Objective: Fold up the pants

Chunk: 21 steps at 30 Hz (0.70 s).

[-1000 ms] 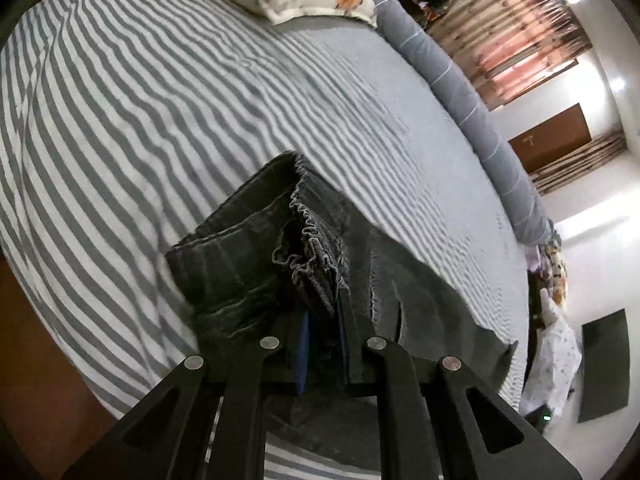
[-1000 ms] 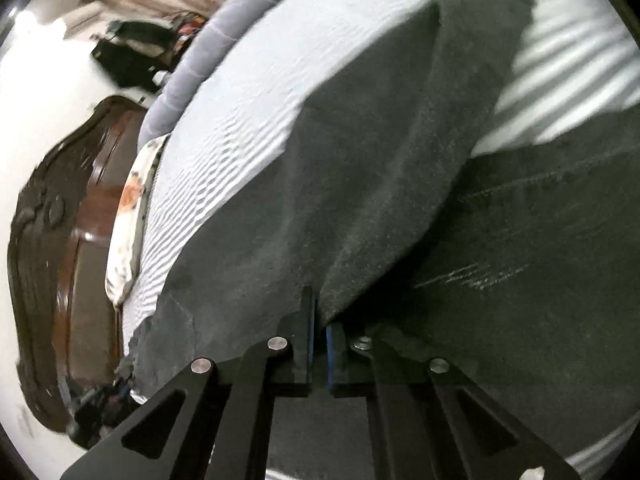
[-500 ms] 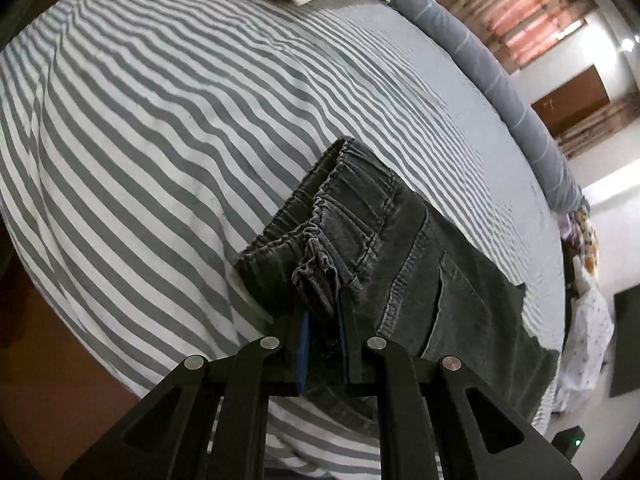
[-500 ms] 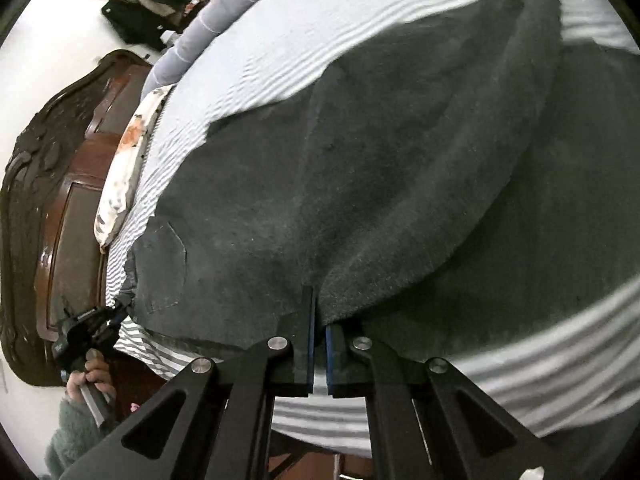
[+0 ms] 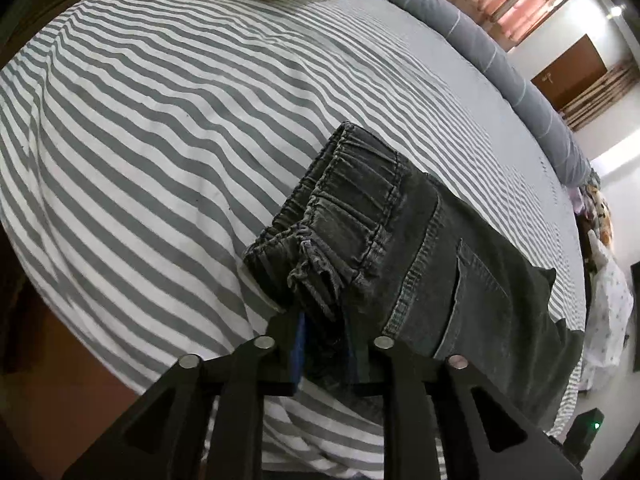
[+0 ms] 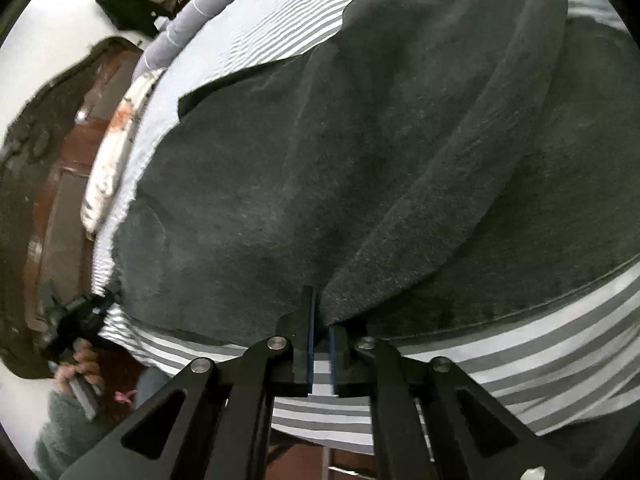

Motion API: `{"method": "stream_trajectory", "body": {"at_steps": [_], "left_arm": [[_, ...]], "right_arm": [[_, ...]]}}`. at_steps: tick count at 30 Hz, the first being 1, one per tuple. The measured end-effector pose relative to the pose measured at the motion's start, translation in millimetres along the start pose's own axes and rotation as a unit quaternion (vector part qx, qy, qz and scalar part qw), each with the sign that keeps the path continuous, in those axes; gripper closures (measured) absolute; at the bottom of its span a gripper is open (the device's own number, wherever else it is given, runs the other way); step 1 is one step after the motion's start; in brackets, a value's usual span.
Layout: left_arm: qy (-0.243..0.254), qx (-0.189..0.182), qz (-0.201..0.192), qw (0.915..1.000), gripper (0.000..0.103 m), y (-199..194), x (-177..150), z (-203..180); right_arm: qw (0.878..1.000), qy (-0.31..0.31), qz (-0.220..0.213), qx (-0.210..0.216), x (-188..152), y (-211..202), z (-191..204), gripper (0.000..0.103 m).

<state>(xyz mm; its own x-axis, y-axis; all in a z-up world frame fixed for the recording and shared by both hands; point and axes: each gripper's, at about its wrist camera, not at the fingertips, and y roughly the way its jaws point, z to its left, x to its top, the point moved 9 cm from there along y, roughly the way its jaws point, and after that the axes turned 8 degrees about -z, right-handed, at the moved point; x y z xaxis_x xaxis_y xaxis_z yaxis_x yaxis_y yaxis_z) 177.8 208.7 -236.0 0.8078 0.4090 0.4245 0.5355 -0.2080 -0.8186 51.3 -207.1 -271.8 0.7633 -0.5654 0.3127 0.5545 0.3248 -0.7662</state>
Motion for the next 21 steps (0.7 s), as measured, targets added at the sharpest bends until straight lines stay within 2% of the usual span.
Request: {"method": "stream_trajectory", "body": {"at_steps": [6,9,12,15,17,21], "left_arm": [[-0.007,0.021,-0.001,0.9997,0.08,-25,-9,-4],[0.0,0.014,-0.01,0.9998,0.08,-43,-16,-19],[0.025,-0.016,-0.022,0.9993,0.08,-64,-28,-53],[0.075,-0.06,-0.027,0.9951,0.078,-81,-49,-103],[0.11,-0.097,-0.022,0.989,0.077,-87,-68,-143],[0.147,-0.174,0.016,0.9735,0.074,-88,-110,-210]], "right_arm": [[0.999,0.019,-0.015,0.036,13,-10,3,0.093],[0.998,0.03,-0.026,0.045,20,-16,-3,0.092],[0.995,0.068,-0.037,0.061,31,-19,-17,0.092],[0.99,0.103,-0.046,0.087,42,-22,-28,0.092],[0.988,0.114,-0.049,0.097,48,-22,-31,0.092],[0.986,0.116,-0.049,0.109,54,-20,-27,0.092]]}}
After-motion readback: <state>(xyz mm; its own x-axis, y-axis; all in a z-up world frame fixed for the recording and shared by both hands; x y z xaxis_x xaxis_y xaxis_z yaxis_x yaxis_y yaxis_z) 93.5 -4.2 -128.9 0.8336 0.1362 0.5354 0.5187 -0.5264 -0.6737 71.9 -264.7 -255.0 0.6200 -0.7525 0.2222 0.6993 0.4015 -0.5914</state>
